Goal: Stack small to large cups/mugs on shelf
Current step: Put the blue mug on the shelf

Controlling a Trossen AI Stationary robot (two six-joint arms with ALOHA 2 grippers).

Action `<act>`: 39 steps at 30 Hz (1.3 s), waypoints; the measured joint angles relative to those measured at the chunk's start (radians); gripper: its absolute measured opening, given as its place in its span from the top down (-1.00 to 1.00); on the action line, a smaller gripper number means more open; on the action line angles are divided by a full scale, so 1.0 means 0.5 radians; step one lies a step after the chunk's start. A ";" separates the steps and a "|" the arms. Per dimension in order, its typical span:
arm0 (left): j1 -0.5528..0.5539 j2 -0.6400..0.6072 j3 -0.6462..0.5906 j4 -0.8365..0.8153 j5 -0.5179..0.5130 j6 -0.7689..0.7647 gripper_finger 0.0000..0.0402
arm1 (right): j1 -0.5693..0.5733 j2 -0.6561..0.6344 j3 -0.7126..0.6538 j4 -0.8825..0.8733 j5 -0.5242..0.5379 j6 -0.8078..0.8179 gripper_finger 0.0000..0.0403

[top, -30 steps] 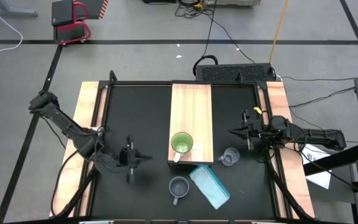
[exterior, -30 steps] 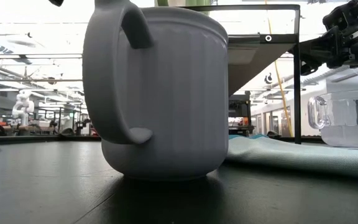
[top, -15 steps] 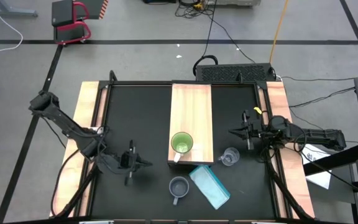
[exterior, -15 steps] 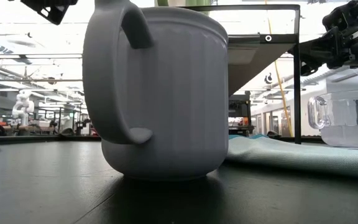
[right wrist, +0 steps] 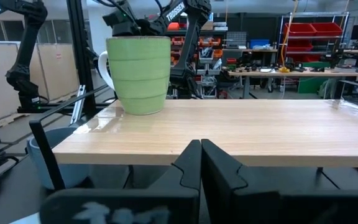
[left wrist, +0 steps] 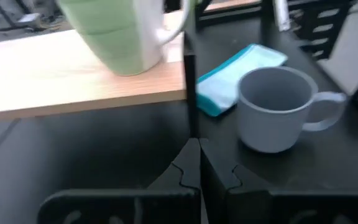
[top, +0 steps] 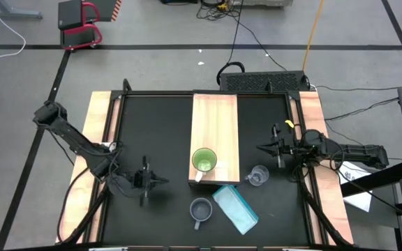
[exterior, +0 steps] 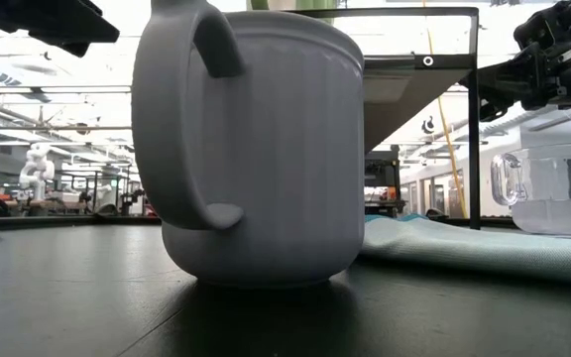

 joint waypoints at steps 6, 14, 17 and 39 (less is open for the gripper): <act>0.000 0.064 -0.090 0.300 0.366 0.061 1.00 | 0.000 0.001 0.000 0.000 0.000 -0.013 1.00; 0.009 0.328 0.105 0.330 0.499 0.087 1.00 | 0.000 0.001 0.000 0.001 0.000 -0.014 1.00; 0.002 0.404 0.195 0.336 0.564 0.086 1.00 | 0.000 0.001 0.000 0.002 0.000 -0.014 1.00; -0.018 0.962 0.769 0.116 0.700 0.159 1.00 | 0.000 0.001 0.000 0.000 0.000 -0.031 1.00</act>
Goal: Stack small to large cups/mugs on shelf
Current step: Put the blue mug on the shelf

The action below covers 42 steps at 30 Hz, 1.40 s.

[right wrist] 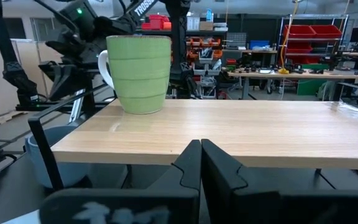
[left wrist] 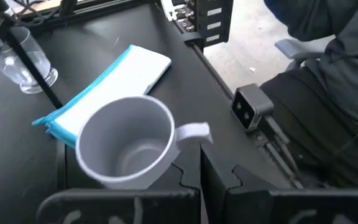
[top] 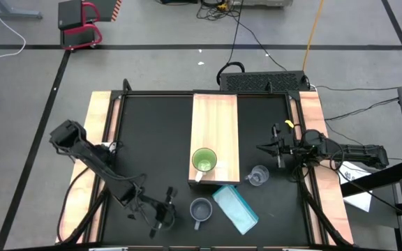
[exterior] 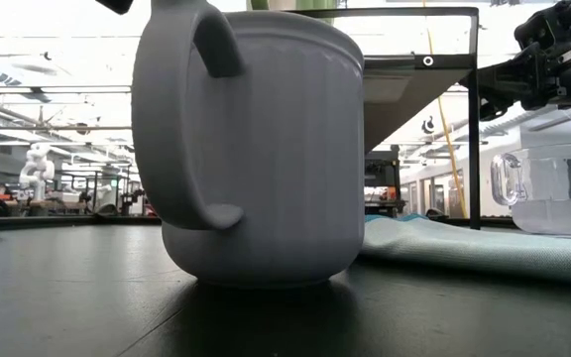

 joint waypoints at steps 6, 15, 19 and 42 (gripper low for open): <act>-0.020 0.066 0.103 -0.042 -0.021 0.047 1.00 | -0.001 0.000 0.000 -0.002 0.000 0.001 1.00; -0.028 0.184 0.244 -0.114 -0.115 0.110 1.00 | 0.000 0.000 0.000 -0.016 0.000 0.000 1.00; -0.028 0.217 0.385 -0.323 -0.295 0.059 1.00 | 0.000 0.000 0.000 -0.016 0.000 0.000 1.00; -0.031 0.476 1.053 -1.209 0.141 0.063 0.99 | 0.000 0.001 0.000 -0.056 0.000 0.000 1.00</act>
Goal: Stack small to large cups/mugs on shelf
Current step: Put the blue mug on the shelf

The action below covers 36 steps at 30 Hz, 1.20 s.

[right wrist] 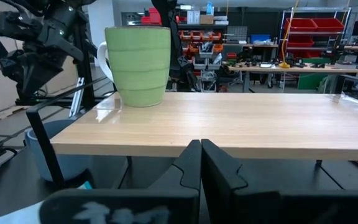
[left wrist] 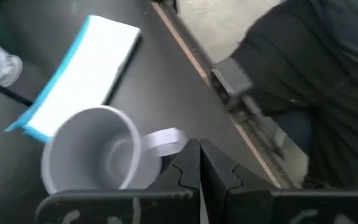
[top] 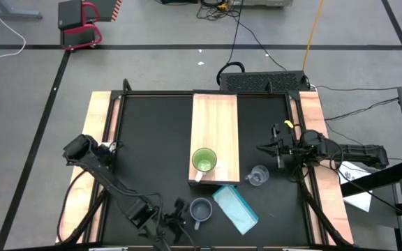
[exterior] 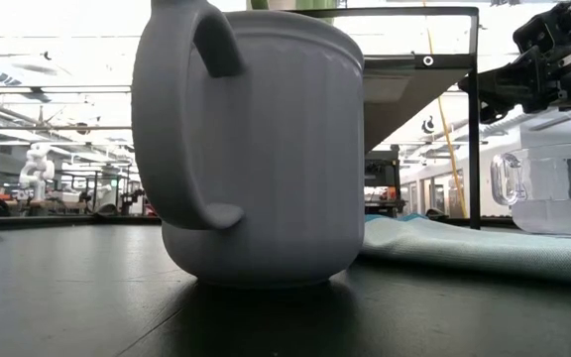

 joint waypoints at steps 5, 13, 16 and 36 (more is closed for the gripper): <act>-0.004 0.000 0.000 0.011 -0.096 0.022 0.98 | 0.001 0.000 0.000 -0.002 -0.001 0.001 1.00; 0.089 0.000 0.000 -0.035 -0.074 0.064 0.85 | 0.000 0.000 0.000 -0.002 -0.001 0.000 1.00; 0.134 0.000 0.000 -0.040 -0.055 0.089 0.71 | 0.001 0.000 0.000 -0.004 0.000 0.000 1.00; 0.169 0.154 0.000 -0.104 -0.052 0.291 0.46 | 0.001 0.003 0.000 -0.018 -0.001 0.001 1.00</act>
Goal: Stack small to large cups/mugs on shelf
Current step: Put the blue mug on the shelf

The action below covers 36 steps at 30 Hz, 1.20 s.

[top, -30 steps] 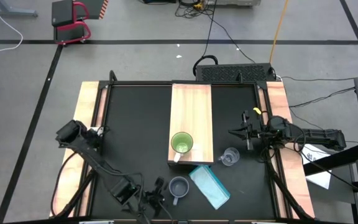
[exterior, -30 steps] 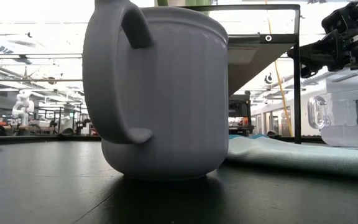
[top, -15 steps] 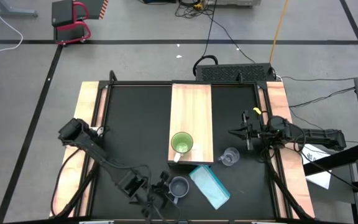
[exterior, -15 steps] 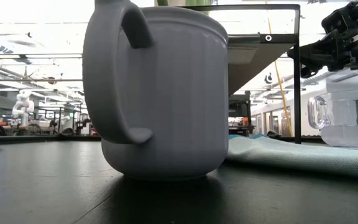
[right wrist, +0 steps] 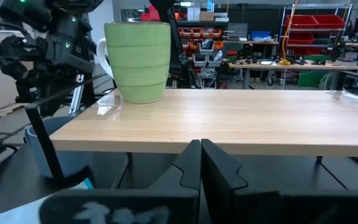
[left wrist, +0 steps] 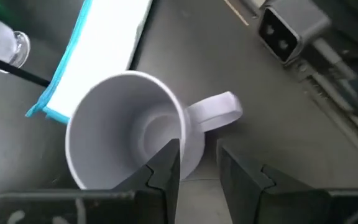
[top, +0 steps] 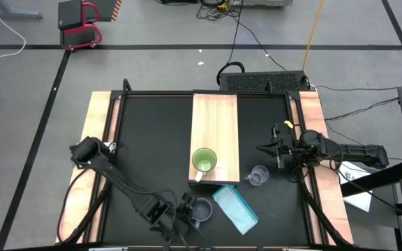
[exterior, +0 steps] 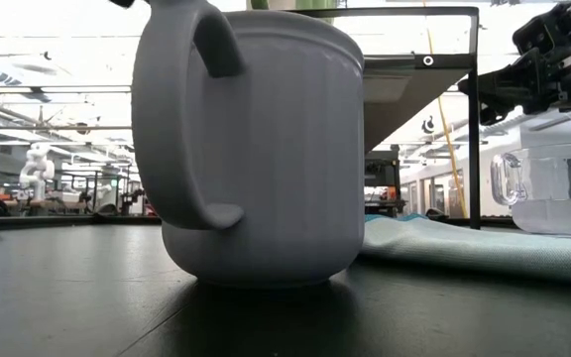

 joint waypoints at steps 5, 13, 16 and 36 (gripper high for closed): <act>0.000 0.001 0.000 -0.006 -0.076 0.015 0.46 | 0.000 0.001 0.000 -0.002 0.001 0.014 1.00; 0.024 0.001 0.000 -0.038 -0.048 0.029 0.46 | 0.000 0.001 0.000 -0.003 0.000 0.014 1.00; 0.026 0.001 0.000 -0.039 -0.048 0.052 0.46 | 0.000 0.001 0.000 -0.003 0.000 0.014 1.00; 0.057 0.109 -0.001 -0.020 0.013 0.112 0.46 | 0.000 0.002 0.000 -0.006 0.000 0.014 1.00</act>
